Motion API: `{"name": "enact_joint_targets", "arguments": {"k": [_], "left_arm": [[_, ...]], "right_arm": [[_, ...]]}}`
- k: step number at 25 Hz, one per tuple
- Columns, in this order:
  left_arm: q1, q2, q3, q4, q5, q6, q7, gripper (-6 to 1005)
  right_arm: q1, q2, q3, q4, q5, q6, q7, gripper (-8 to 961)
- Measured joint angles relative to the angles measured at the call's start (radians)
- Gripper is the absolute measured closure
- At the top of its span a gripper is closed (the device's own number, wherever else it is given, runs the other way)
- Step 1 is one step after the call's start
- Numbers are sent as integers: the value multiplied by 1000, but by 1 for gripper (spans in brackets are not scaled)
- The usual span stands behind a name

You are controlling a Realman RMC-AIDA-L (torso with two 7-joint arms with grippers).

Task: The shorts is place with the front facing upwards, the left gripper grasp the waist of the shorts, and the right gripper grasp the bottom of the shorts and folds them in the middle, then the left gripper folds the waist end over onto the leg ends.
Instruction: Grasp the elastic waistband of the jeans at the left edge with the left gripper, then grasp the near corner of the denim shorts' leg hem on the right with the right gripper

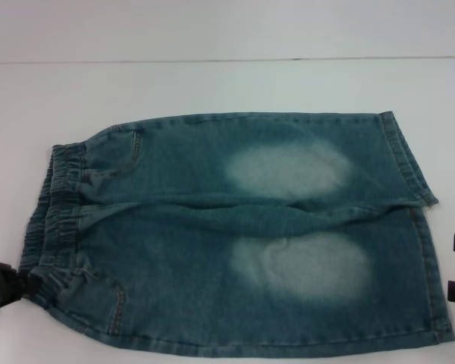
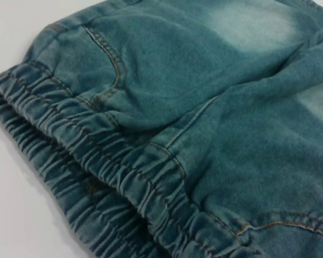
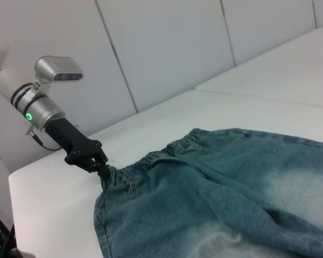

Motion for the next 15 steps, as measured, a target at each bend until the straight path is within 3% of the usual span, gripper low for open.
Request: {"name": "enact_joint_targets", "arguments": {"k": [3, 10, 15], "left_arm": [[-2, -1, 1, 0, 0, -6, -3, 852], [-12, -2, 12, -2, 0, -11, -7, 937], [-14, -2, 12, -3, 0, -8, -8, 936]], "right_arm": [[0, -9, -4, -30, -7, -1, 77, 29], [13, -9, -31, -278, -112, -4, 425, 29], [31, -47, -140, -343, -158, -9, 632, 29]]}}
